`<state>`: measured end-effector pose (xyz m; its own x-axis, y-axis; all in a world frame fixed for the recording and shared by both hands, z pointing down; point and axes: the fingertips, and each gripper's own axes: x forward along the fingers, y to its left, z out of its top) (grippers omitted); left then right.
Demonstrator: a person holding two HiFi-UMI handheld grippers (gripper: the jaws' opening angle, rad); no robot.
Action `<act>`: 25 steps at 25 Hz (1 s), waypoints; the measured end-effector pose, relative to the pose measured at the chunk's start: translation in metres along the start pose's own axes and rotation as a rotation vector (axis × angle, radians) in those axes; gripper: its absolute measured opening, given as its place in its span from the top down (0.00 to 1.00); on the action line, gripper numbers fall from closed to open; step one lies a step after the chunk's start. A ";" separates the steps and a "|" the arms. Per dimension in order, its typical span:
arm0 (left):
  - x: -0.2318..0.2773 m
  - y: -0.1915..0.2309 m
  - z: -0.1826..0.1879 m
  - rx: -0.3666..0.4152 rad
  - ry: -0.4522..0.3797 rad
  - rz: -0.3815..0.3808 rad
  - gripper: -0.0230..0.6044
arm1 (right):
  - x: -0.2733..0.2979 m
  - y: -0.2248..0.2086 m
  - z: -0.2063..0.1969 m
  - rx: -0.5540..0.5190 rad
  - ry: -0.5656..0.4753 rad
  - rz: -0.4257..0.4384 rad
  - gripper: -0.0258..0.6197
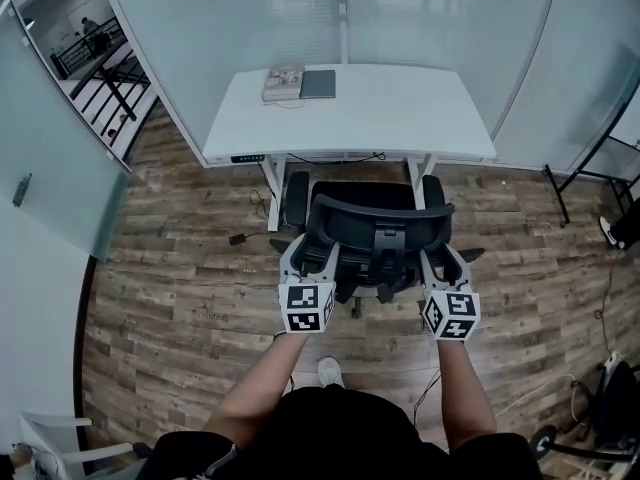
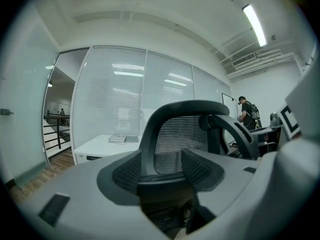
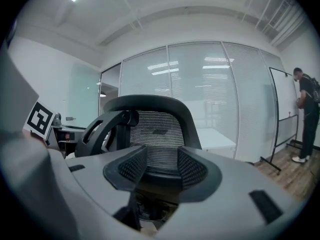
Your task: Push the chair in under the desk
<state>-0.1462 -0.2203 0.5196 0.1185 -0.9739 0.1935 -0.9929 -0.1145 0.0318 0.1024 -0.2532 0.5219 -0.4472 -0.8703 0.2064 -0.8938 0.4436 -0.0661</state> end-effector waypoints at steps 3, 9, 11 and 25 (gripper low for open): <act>0.012 0.006 0.002 0.006 0.001 -0.009 0.54 | 0.013 -0.002 0.002 0.003 0.000 -0.006 0.66; 0.045 0.024 0.011 0.008 -0.004 -0.041 0.55 | 0.048 -0.004 0.015 -0.015 -0.042 -0.032 0.66; 0.053 0.029 0.012 0.008 0.006 -0.040 0.55 | 0.058 -0.004 0.016 -0.011 -0.041 -0.029 0.66; 0.111 0.057 0.022 0.010 0.006 -0.025 0.54 | 0.120 -0.012 0.025 -0.012 -0.035 -0.009 0.66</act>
<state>-0.1894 -0.3388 0.5209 0.1434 -0.9696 0.1983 -0.9897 -0.1408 0.0272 0.0587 -0.3684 0.5234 -0.4400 -0.8813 0.1723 -0.8975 0.4379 -0.0524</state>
